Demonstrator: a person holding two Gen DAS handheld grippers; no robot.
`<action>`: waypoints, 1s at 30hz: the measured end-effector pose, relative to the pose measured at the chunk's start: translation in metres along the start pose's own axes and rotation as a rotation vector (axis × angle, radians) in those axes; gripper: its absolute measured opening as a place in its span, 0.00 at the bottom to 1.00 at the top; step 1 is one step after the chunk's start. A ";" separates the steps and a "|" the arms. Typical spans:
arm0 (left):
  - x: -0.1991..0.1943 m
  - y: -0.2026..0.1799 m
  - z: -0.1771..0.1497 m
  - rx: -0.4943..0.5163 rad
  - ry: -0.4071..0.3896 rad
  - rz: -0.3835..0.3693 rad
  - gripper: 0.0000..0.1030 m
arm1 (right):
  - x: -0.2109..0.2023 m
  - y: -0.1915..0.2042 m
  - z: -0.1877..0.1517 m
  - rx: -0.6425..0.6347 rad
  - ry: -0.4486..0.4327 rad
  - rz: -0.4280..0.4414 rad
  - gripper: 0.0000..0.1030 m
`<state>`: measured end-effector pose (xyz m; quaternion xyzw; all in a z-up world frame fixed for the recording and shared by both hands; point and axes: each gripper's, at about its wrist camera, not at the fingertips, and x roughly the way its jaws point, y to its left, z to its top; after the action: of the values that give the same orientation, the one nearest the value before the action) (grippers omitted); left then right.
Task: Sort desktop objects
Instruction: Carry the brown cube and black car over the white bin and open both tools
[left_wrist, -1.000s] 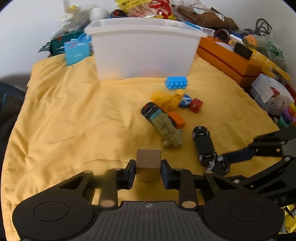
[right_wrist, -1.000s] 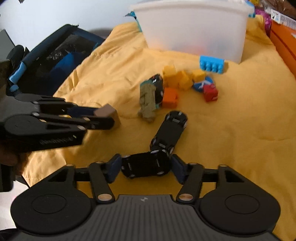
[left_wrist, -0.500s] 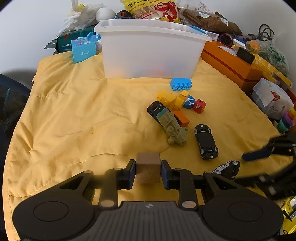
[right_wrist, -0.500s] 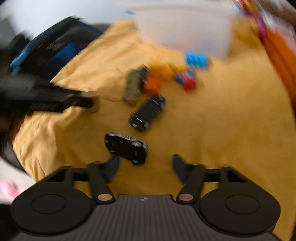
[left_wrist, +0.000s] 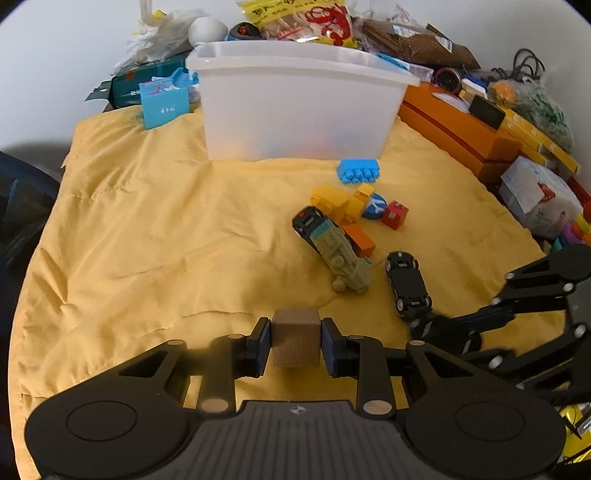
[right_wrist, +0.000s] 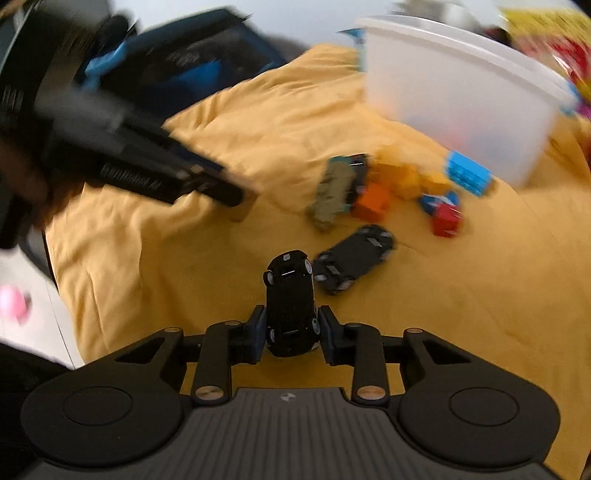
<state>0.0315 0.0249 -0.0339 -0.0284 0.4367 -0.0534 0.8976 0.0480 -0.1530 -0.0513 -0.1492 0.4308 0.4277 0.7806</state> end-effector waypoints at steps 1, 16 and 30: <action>-0.001 0.001 0.002 -0.007 -0.004 0.000 0.31 | -0.006 -0.007 0.001 0.053 -0.013 0.009 0.32; -0.039 0.008 0.172 -0.013 -0.200 -0.035 0.31 | -0.102 -0.115 0.137 0.376 -0.360 -0.087 0.32; 0.016 0.022 0.299 -0.070 -0.102 -0.029 0.31 | -0.070 -0.195 0.220 0.443 -0.203 -0.150 0.32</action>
<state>0.2782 0.0460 0.1356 -0.0685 0.3914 -0.0495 0.9163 0.3051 -0.1736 0.1067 0.0379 0.4211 0.2766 0.8630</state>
